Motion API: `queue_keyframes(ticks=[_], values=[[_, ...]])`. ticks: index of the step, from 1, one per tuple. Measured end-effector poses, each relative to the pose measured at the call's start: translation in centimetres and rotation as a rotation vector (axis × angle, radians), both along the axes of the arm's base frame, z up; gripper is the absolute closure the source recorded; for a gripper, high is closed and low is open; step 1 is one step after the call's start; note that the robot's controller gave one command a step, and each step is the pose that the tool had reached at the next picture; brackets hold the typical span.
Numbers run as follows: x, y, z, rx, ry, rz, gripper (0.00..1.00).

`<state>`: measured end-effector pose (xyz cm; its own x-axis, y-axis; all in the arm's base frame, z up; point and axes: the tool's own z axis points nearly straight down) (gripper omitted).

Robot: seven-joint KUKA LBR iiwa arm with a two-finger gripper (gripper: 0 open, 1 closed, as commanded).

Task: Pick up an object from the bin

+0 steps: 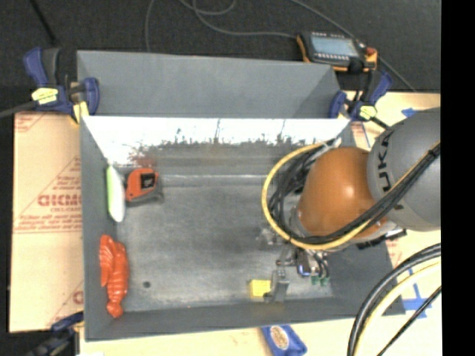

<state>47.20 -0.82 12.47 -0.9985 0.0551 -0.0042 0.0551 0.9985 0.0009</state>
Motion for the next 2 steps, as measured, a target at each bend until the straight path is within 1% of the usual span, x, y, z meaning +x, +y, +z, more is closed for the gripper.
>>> queue_keyframes(ticks=[1,2], values=[[0.3,-0.3,-3.7,-0.002,-0.006,0.272,0.00],[0.3,0.3,-5.1,-0.003,-0.006,0.217,1.00]])
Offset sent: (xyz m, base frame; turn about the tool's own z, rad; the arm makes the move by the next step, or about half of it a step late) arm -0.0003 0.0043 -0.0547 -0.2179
